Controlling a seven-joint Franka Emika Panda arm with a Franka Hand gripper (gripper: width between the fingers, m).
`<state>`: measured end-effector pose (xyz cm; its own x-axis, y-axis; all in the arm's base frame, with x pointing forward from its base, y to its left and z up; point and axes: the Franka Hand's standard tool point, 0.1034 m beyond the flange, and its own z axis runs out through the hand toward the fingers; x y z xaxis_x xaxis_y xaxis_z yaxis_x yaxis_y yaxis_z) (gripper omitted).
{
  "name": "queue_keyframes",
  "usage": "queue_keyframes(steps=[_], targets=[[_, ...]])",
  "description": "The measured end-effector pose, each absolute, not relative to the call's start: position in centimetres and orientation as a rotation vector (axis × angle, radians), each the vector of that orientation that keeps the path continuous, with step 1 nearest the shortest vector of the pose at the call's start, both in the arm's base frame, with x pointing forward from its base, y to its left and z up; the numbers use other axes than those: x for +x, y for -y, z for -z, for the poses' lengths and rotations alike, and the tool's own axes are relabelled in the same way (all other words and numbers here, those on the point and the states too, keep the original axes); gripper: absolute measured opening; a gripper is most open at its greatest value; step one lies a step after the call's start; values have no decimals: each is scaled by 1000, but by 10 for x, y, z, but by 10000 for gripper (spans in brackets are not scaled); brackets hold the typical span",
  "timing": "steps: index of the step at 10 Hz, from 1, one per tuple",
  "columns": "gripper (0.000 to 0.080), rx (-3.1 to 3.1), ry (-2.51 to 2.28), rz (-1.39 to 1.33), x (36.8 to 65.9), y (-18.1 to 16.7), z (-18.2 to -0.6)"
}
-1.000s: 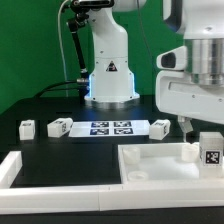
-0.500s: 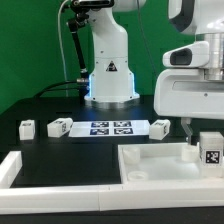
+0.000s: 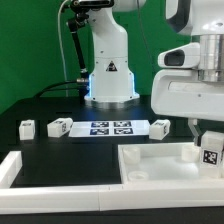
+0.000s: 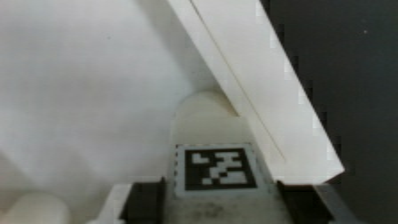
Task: Assemble square table
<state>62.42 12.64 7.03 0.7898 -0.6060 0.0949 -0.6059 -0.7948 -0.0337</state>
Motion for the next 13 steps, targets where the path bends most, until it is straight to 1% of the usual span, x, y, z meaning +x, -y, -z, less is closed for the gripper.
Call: queue_keyframes(steps=[1, 4, 8, 11, 13], targets=[[289, -2950, -1057, 158, 624, -126, -70], [290, -2719, -1521, 140, 625, -127, -69], [291, -2064, -2142, 4, 627, -128, -68], [291, -1744, -2351, -52, 630, -126, -67], [291, -1695, -2386, -52, 629, -124, -67]])
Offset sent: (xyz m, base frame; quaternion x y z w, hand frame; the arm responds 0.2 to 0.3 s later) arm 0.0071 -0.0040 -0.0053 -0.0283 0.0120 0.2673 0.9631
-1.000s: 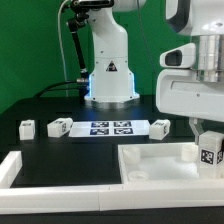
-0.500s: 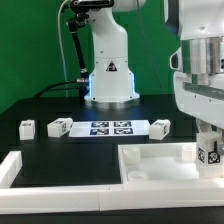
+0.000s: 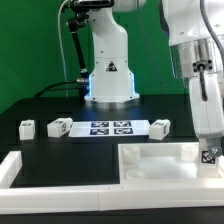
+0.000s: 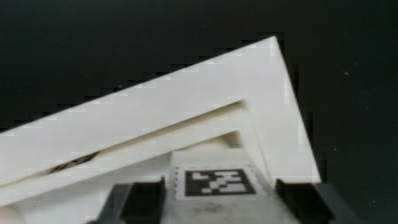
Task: Assemble square table
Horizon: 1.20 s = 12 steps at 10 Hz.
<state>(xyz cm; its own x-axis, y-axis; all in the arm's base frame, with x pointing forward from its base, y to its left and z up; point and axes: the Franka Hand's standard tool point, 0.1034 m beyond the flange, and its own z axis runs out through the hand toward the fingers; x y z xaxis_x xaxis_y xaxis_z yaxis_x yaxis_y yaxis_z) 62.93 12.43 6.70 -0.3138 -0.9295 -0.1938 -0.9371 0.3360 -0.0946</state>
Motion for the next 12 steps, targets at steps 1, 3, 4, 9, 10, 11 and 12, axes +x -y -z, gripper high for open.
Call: queue_keyframes(steps=[1, 3, 4, 9, 10, 11, 12], targets=[[291, -1612, -2446, -59, 629, -124, -67], [291, -1587, -2474, -59, 629, -120, -67], [385, -1591, -2471, -59, 629, -120, -66], [644, -1615, -2400, -64, 613, -129, -109], [649, -1616, -2387, -62, 613, -128, -116], [649, -1619, -2390, -63, 612, -128, -114], [649, -1621, -2392, -63, 612, -128, -112]])
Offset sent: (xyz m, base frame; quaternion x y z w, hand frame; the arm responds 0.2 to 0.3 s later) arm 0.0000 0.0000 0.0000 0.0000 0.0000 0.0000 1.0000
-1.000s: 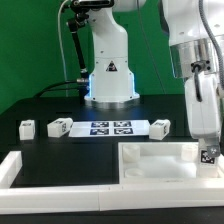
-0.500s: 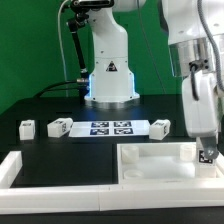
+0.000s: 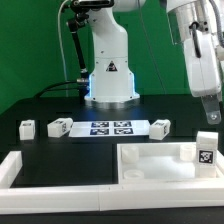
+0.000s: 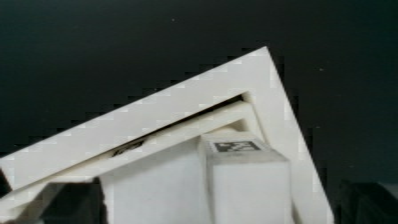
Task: Assemble square table
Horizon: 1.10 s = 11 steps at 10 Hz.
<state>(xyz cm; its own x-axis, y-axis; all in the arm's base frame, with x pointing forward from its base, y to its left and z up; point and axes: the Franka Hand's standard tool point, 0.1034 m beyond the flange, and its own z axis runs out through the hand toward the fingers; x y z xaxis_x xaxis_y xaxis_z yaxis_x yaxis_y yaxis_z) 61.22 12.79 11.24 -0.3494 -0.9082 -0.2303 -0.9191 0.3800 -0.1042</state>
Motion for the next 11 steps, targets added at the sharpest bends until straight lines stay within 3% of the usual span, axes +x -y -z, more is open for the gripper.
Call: queue_keyframes(steps=[5, 7, 9, 11], targets=[[649, -1628, -2386, -61, 612, -127, -112], [649, -1741, -2282, -7, 583, -113, -118], [649, -1852, -2220, -11, 552, -110, -112], [649, -2007, -2093, 7, 550, -111, -111]])
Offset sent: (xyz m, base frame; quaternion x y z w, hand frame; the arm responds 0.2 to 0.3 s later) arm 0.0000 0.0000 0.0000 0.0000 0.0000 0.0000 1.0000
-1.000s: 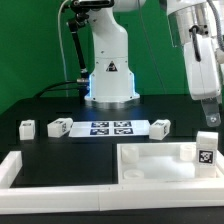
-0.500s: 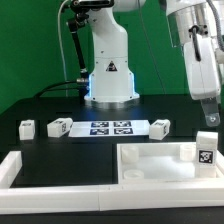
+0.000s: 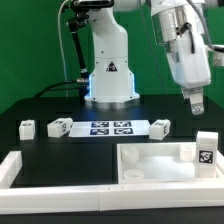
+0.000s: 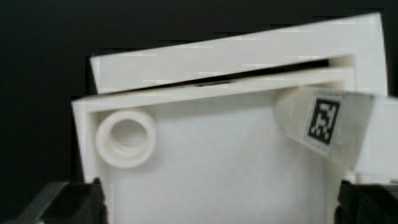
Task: Assemble square table
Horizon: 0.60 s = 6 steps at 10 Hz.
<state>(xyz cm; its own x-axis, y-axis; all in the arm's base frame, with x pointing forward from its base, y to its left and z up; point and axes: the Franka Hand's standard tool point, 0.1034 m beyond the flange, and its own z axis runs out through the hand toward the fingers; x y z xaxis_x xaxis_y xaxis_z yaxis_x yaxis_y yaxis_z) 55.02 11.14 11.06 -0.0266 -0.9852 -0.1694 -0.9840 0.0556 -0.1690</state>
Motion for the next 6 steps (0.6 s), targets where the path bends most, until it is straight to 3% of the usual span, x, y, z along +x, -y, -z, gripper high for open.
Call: queue_keyframes(steps=[4, 6], targets=[[649, -2288, -1781, 78, 549, -108, -110], [649, -2493, -1530, 137, 515, -89, -102]])
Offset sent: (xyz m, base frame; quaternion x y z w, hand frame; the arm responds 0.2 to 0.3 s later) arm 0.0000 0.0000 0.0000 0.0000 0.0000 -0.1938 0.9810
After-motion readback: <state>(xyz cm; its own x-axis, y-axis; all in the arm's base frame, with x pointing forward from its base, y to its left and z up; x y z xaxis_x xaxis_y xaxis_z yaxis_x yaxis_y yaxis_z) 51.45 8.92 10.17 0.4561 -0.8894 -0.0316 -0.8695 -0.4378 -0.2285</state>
